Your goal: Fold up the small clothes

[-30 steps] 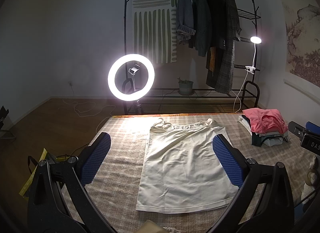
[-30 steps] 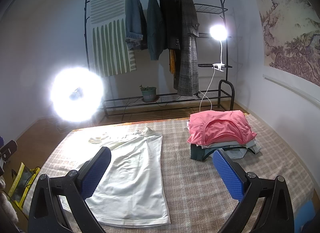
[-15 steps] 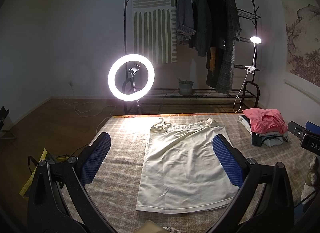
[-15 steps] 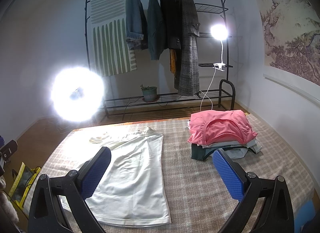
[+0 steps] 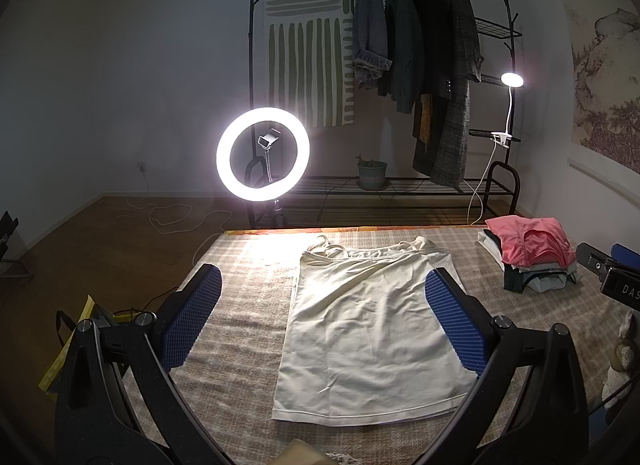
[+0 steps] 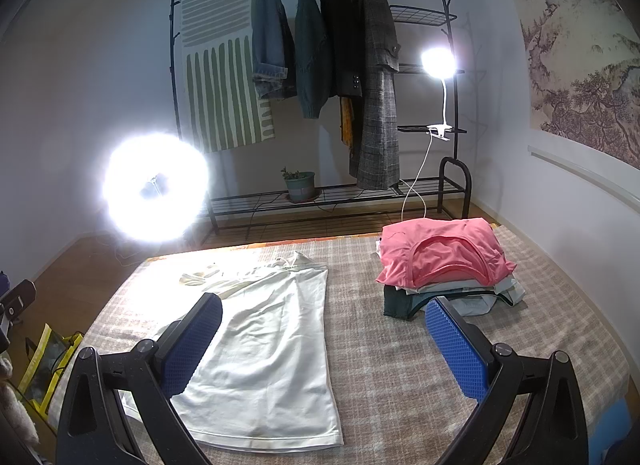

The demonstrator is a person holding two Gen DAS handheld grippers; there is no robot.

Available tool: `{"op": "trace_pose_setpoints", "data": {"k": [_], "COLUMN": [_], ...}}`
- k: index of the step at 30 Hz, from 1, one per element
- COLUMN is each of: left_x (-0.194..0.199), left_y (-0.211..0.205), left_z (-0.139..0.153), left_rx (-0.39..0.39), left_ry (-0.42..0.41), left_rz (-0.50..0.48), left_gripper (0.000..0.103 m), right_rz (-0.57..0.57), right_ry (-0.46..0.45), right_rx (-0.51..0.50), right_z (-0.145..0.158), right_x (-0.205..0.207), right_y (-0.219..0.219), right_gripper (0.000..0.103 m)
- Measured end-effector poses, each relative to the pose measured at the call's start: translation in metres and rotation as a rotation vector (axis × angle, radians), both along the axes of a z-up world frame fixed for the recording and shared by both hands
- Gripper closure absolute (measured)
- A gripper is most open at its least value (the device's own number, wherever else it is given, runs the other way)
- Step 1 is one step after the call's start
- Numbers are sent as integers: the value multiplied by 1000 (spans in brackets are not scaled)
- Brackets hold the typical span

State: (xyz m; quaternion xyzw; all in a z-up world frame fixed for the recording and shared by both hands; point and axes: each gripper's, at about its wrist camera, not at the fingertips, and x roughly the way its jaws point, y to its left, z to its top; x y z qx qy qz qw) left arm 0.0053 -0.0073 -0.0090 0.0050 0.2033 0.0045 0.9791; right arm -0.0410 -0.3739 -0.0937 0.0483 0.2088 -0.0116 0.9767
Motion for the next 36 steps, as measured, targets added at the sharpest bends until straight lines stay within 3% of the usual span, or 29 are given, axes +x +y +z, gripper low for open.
{"op": "trace_pose_setpoints", "data": {"k": [20, 36], "left_x": [2, 16], "left_y": [13, 53], "left_z": [-9, -33], "left_rx": [4, -40], "left_ry": [21, 110], "left_rz": [15, 54], "left_gripper": [0, 0], "right_rz": [17, 92], "right_ry": [18, 7], "right_rx": [11, -65], "right_z": [-4, 2], "right_x": [5, 37], "right_y": [9, 61], "right_gripper": [0, 0]}}
